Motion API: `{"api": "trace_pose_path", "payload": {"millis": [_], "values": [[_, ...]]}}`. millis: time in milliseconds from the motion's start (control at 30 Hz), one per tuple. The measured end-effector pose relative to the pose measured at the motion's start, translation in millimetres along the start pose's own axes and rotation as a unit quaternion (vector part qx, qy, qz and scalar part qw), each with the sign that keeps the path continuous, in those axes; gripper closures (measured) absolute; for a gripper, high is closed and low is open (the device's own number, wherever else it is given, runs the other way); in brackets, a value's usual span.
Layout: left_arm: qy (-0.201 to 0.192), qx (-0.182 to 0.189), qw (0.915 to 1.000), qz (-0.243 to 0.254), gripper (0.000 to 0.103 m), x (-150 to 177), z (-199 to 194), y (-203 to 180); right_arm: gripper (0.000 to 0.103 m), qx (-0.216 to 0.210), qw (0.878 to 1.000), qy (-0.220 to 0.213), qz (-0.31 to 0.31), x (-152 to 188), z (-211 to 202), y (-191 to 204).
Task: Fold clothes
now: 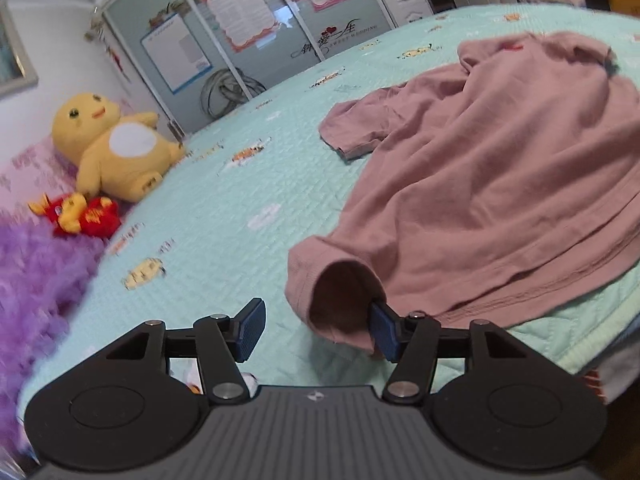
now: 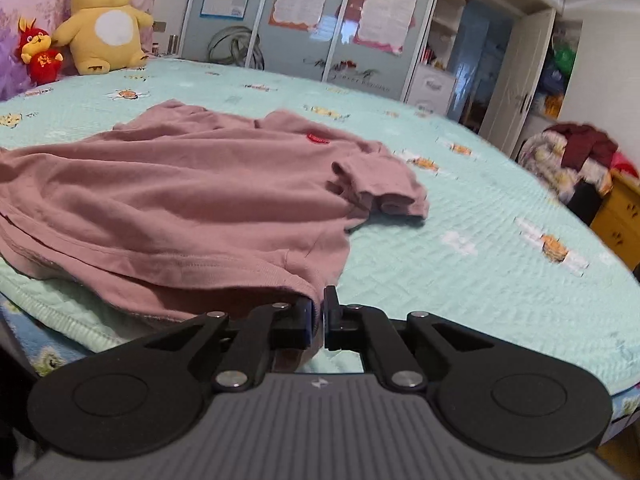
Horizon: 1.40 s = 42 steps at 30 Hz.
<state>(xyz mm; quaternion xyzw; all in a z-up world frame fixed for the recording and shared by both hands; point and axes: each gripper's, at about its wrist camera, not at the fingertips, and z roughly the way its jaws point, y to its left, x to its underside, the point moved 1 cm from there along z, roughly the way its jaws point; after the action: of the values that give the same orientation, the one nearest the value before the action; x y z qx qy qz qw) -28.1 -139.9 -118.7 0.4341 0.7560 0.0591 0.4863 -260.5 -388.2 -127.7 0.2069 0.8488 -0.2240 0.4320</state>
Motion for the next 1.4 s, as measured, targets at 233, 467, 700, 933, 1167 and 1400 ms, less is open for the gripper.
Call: {"api": "trace_pose_path", "payload": {"millis": [233,467,700,933,1167,1400], "values": [[-0.006,-0.022,0.9968,0.076,0.033,-16.7,19.4,-8.4,0.085,-0.004,1.000,0.010,0.005,3.8,3.0,4.3],[-0.012,0.012,0.9997,-0.018,0.092,-27.3,12.2,8.0,0.102,-0.002,0.999,-0.006,0.042,0.2,2.4,-11.2],[-0.090,0.034,0.9867,-0.131,0.096,-54.5,-47.0,42.1,0.102,0.073,0.983,-0.121,0.119,-34.1,-67.4,-90.1],[-0.011,0.073,0.9932,-0.090,0.094,-31.1,-12.5,-14.5,0.101,0.047,0.986,0.001,0.157,4.3,-34.6,-106.1],[0.000,0.066,0.9937,-0.090,0.089,-16.1,-9.7,-5.8,0.101,0.049,0.988,0.005,0.143,9.4,-31.0,-109.5],[0.007,0.087,0.9940,-0.066,0.088,-3.7,-20.6,-12.7,0.101,0.029,0.989,0.066,0.132,29.0,-18.2,-113.0]]}}
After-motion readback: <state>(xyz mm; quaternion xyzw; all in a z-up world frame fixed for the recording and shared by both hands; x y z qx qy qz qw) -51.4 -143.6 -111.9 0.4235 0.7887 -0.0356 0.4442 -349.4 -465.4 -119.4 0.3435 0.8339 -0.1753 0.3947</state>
